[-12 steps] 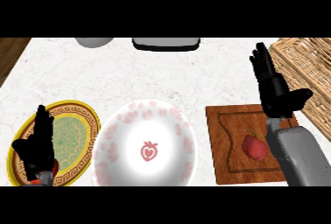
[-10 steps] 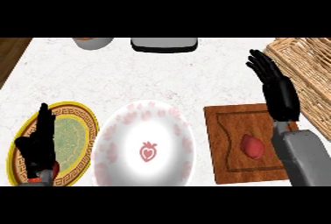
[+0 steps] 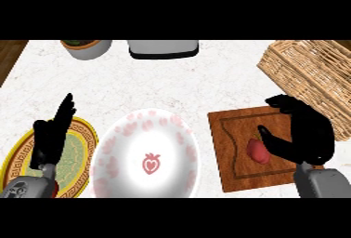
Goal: Pick the bell pepper from the cutting board and place it in the basket
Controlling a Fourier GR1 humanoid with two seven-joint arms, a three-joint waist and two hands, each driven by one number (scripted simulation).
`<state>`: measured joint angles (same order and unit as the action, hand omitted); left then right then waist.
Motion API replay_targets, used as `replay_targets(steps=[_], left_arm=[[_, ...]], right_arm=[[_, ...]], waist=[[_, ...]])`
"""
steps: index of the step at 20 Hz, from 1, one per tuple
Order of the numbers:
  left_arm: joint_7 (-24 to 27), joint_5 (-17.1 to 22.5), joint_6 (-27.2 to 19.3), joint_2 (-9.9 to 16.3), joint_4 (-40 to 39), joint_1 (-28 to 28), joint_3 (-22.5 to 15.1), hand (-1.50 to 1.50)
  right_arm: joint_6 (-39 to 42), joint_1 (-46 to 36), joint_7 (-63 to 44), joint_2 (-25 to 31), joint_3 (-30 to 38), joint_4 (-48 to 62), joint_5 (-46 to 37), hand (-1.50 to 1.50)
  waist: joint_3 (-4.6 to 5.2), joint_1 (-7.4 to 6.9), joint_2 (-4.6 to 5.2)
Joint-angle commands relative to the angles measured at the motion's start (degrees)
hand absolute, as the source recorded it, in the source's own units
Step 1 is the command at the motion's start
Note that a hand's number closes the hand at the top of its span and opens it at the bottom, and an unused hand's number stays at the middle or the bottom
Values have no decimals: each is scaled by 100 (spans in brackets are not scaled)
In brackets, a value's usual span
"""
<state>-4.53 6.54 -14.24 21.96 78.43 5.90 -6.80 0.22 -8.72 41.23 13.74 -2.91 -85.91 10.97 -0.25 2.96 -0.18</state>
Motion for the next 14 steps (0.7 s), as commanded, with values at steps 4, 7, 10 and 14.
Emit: replay_targets(steps=[4, 7, 10, 14], left_arm=[[-506, 85, 351, 211, 74, 156, -37, 0], [-555, 86, 335, 308, 157, 241, 37, 0], [-557, 43, 299, 248, 19, 275, 15, 0], [-693, 87, 428, 351, 202, 301, 6, 0]], right_arm=[[-2020, 1457, 58, -399, -270, -1183, -1616, -150], [-2467, 1956, -611, 373, 272, -1051, -2317, -150], [-2465, 2505, -1368, 1086, 362, -1310, -3097, -150], [-1531, 3184, -2550, 2082, 265, -2100, -3613, -150]], waist=[[41, -45, -42], [62, 116, -68], [83, 140, -29], [95, 23, -27]])
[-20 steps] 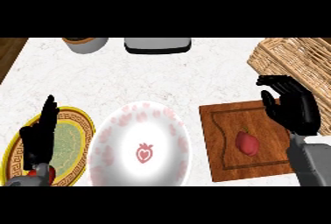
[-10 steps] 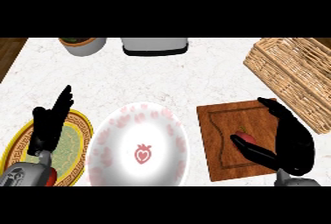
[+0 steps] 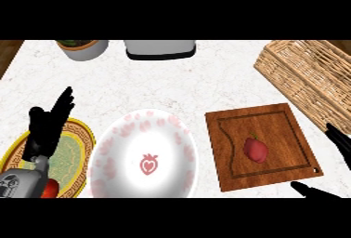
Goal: Pick the bell pepper from the cutting board and place it in the basket
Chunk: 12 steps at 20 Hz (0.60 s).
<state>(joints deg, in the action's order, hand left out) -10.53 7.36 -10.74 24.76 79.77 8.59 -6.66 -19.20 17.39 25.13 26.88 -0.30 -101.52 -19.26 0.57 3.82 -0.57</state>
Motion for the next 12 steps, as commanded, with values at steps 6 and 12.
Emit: replay_targets(steps=[6, 12], left_arm=[[-150, -109, -42, -259, 86, 140, -211, 0], [-72, -325, -17, -427, -133, 318, -191, 0]], right_arm=[[1801, 1611, -2403, 1481, -142, -2386, -391, -150], [2351, 1875, -3792, 1241, -72, -3895, -352, -150]], waist=[[-25, -161, 30], [-50, -305, 49]])
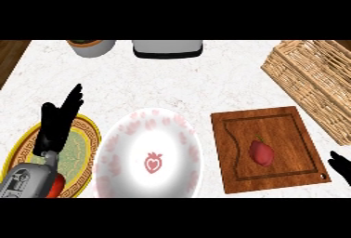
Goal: Pick the bell pepper from the cutting board and place it in the basket
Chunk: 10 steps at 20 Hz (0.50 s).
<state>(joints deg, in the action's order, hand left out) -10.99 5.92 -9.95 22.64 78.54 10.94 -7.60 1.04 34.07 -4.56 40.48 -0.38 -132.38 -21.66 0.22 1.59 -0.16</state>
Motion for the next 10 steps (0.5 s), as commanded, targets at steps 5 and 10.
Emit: replay_targets(steps=[5, 10], left_arm=[[-378, -203, 147, -124, 268, 106, 81, 0], [-184, -259, 227, -320, -23, 164, 187, 0]], right_arm=[[322, -41, -1076, -760, -252, -836, -599, -150], [329, -200, -339, -786, 720, -89, -197, -150]], waist=[[-21, -124, 7], [-23, -101, 8]])
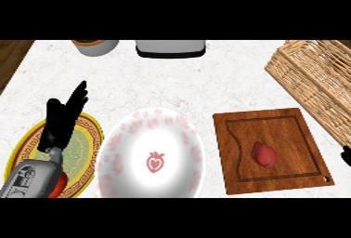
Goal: Pick the bell pepper from the cutting board and place it in the basket
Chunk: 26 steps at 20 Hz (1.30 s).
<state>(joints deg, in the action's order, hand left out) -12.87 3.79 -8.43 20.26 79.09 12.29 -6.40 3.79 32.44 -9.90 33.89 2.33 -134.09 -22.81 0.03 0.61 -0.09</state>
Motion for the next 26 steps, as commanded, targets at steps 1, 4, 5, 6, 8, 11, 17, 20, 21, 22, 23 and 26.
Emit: replay_targets(steps=[1, 4, 5, 6, 8, 11, 17, 20, 21, 22, 23, 26], left_arm=[[397, -137, 124, -73, -198, -186, 48, 0], [118, -264, -25, -314, -302, 103, 112, 0], [-364, -225, 135, 0, 433, -136, 168, 0], [166, -348, 142, -298, -642, 425, 176, 0], [-55, -249, 293, -216, -177, 144, 235, 0], [-228, -117, 497, -79, 315, -70, 422, 0], [356, -444, 479, -448, -384, -44, 467, 0], [249, -514, 585, -404, -47, -157, 546, 0], [-141, -524, 543, -367, 257, -103, 532, 0], [-76, -755, 433, -533, -44, 124, 472, 0], [266, -534, 669, -377, -244, -73, 776, 0], [-280, -561, 761, -412, 156, 84, 780, 0]], right_arm=[[-236, -403, -271, -536, -596, 119, -993, -150], [-190, -348, 110, -740, -461, 460, -1173, -150], [-164, -77, 234, -837, -380, 226, -1101, -150], [-73, -379, 9, -889, -535, 392, -1252, -150], [-89, -692, 226, -1071, -722, 964, -1382, -150], [-11, -731, 644, -1100, -350, 1326, -1177, -150], [-104, -1383, 797, -1476, -479, 2069, -1710, -150], [-143, -1574, 661, -1762, -667, 2281, -2013, -150], [-397, -1710, 970, -1813, -605, 2723, -2044, -150], [-106, -1714, 729, -1811, -649, 2415, -2079, -150], [-232, -1489, 906, -1859, -586, 2263, -2043, -150], [-123, -1717, 695, -2068, -741, 2330, -2238, -150]], waist=[[-1, -55, 10], [-2, -22, 7], [-4, -32, -5], [-1, -8, 12], [-3, -45, 9], [-4, -57, 3], [-3, -46, 10], [-3, -55, 8], [-4, -64, 7], [-3, -45, 8], [-2, -41, 7], [-3, -48, 5]])
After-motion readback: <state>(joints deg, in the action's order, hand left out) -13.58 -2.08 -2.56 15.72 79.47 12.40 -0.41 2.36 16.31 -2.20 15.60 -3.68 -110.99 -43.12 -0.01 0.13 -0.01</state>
